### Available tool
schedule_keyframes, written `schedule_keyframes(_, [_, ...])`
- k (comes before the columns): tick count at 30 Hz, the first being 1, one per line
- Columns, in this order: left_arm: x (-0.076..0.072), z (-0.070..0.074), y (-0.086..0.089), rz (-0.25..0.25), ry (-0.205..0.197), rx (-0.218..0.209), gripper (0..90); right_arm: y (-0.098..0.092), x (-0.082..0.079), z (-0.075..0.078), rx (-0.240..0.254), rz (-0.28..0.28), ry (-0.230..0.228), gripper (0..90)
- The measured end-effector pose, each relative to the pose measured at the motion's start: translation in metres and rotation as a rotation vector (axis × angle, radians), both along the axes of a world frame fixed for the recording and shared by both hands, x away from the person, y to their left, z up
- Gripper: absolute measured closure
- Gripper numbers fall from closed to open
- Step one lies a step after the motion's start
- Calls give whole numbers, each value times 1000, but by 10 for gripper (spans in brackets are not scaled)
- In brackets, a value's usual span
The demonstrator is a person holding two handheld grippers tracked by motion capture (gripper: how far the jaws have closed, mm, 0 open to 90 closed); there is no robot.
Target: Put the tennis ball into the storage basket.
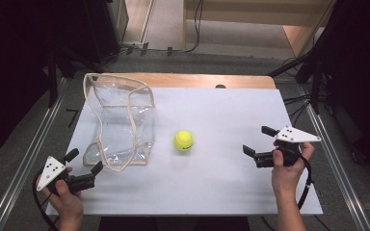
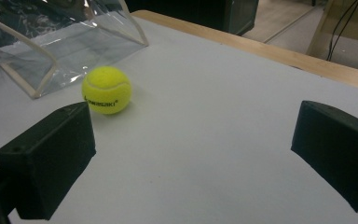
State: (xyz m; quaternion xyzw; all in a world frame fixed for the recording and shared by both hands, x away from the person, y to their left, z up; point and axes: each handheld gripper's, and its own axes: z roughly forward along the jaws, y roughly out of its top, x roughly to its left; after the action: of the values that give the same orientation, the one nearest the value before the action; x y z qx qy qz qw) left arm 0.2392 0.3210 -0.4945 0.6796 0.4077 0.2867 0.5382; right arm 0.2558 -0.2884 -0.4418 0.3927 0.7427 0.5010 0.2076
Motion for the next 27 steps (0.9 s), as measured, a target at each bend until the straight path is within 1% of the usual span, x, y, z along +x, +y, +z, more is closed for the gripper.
schedule_keyframes(14, [0,0,0,0,-1,-1,0,22,21,6,-17,66,19,0])
schedule_keyframes(19, [0,0,0,1,-2,-2,0,33,31,9,-25,95,27,0])
schedule_keyframes(26, [0,0,0,-1,-2,-5,0,43,39,10,-37,119,43,0])
schedule_keyframes(27, [0,0,0,-2,-2,-5,0,47,42,10,-41,133,46,0])
